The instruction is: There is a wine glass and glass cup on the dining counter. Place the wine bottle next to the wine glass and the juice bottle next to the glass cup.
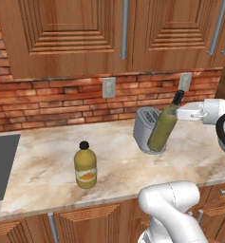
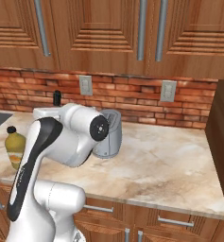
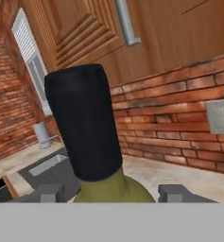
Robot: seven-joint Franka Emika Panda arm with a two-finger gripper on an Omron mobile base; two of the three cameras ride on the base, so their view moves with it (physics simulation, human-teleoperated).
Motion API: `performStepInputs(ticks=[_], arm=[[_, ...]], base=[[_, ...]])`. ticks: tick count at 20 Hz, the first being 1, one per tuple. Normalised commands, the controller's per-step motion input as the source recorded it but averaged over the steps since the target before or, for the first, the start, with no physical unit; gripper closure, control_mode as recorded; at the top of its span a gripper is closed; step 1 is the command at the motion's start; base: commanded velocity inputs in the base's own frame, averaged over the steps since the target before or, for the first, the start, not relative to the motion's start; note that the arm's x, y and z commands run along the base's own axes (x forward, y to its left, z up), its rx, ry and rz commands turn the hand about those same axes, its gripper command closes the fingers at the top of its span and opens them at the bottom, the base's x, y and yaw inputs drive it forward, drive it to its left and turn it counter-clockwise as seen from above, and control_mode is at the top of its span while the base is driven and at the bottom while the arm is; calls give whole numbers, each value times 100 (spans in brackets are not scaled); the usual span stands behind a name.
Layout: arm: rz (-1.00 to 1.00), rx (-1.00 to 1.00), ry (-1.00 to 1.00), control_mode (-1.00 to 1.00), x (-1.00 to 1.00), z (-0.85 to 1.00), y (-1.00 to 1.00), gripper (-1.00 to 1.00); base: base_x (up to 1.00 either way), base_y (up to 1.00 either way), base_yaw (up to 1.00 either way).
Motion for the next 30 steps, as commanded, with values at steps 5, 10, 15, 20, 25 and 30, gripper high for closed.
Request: performStepInputs(ticks=[5, 10, 15, 20, 25, 30], arm=[[1, 0, 0, -100, -20, 0, 5, 100], [-6, 0, 0, -100, -26, 0, 14, 100], [-1, -7, -1, -100, -17, 0, 24, 100], [0, -4, 0, -100, -3, 0, 5, 100], [0, 0, 0, -100, 0, 0, 0, 100], [0, 0, 0, 100, 0, 0, 0, 100]], base=[[0, 0, 0], [0, 0, 0], [0, 0, 0], [0, 0, 0], [0, 0, 0], [0, 0, 0]])
